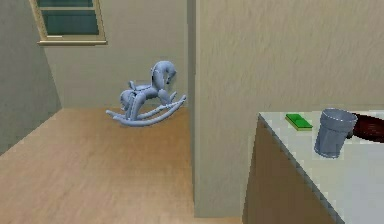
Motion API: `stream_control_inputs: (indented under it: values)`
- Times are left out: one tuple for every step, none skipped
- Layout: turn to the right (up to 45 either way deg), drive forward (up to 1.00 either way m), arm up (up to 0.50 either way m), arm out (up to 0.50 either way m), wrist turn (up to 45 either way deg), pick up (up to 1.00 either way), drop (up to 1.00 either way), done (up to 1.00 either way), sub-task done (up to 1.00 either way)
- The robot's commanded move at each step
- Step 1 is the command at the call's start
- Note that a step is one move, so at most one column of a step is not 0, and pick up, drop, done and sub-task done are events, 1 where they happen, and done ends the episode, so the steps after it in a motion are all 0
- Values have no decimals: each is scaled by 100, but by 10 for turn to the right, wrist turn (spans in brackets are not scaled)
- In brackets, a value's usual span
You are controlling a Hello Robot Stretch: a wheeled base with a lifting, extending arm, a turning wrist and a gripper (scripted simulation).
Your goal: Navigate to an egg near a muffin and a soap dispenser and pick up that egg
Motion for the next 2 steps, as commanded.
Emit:
stream_control_inputs:
  values:
    - [0,0,10,0,0,0,0,0,0]
    - [0,0,0,0,0,0,0,100,0]
